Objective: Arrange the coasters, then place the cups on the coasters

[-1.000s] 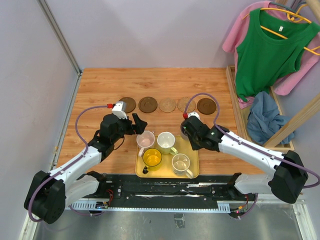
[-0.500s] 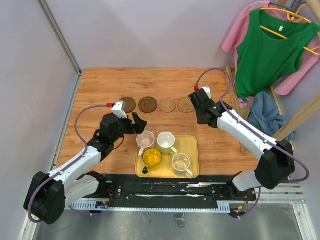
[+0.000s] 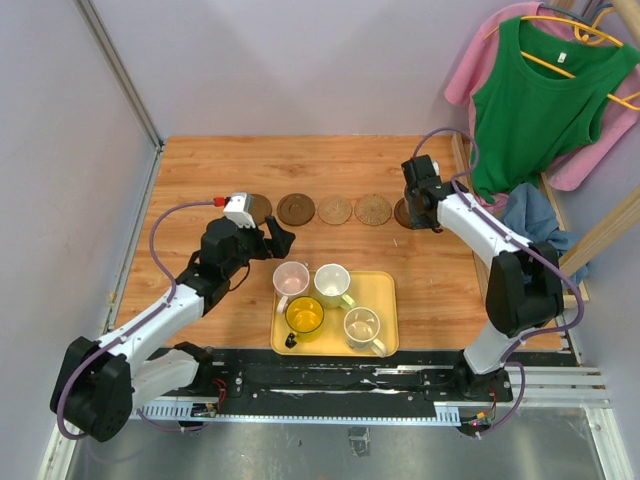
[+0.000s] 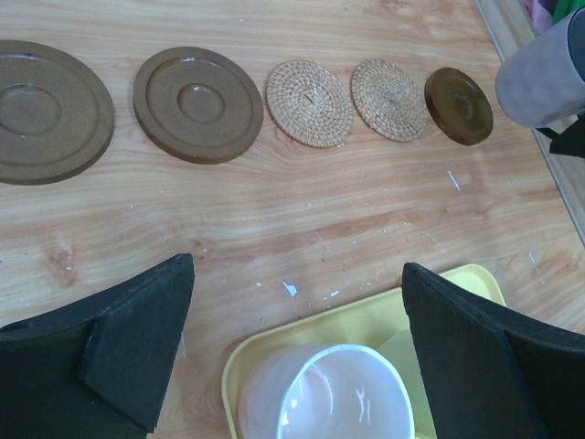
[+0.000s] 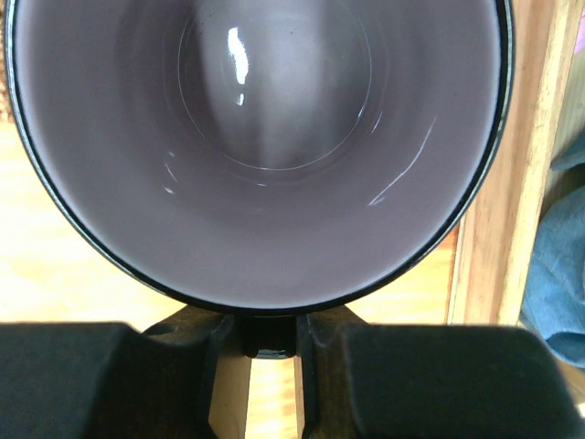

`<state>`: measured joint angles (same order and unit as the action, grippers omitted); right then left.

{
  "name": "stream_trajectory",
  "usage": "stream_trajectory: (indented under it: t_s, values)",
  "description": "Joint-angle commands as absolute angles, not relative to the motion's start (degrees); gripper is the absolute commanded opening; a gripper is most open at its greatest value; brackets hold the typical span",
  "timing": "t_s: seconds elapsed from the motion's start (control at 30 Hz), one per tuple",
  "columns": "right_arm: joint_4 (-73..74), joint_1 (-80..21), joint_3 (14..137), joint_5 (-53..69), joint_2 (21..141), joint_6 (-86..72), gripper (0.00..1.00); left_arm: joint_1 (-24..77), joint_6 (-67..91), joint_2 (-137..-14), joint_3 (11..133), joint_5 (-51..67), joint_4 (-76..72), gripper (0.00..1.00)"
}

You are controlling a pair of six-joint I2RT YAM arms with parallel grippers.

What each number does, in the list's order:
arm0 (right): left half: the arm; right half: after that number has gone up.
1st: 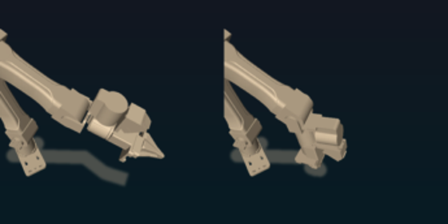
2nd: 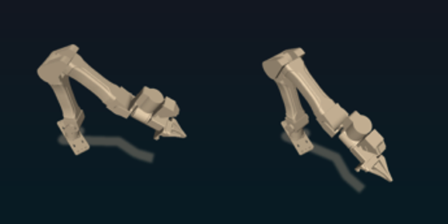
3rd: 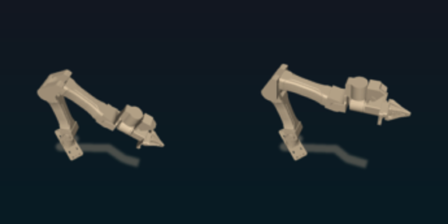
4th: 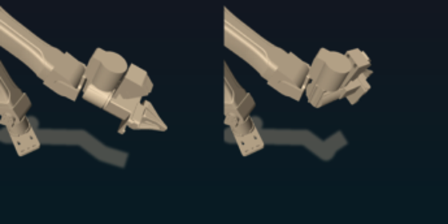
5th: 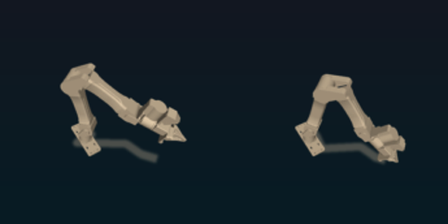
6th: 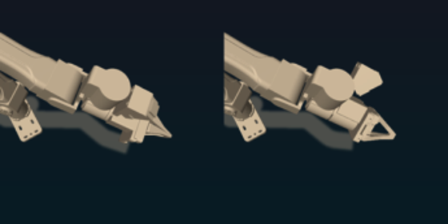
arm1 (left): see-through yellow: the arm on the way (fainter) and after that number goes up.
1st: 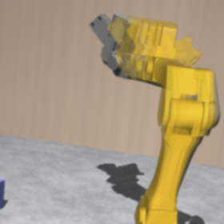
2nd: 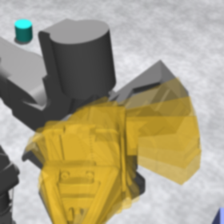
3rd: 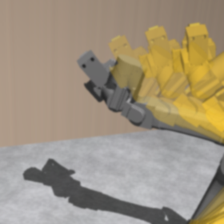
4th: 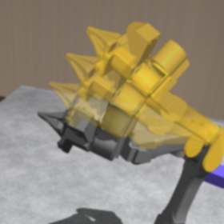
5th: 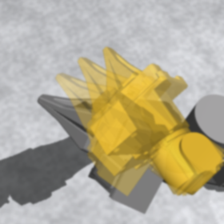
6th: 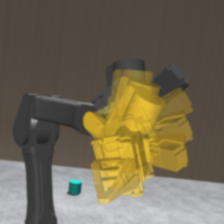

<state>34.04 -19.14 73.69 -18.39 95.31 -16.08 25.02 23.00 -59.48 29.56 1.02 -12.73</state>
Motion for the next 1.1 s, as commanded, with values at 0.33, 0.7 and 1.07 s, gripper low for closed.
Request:
stream_trajectory:
  t_s: [0.33,0.7,1.07]
  values:
    - [20.9,-12.2,76.0,-8.4,99.5,-9.9,0.01,25.6,22.5,-62.9,32.0,0.4,-14.1,1.0]
    - [22.4,-11.2,78.3,-6.4,103.5,-10.2,0.01,25.6,22.8,-62.6,31.8,0.0,-13.7,1.0]
    - [23.7,-10.7,79.3,-5.8,105.1,-10.3,0.01,25.6,23.0,-63.3,32.1,0.2,-13.8,1.0]
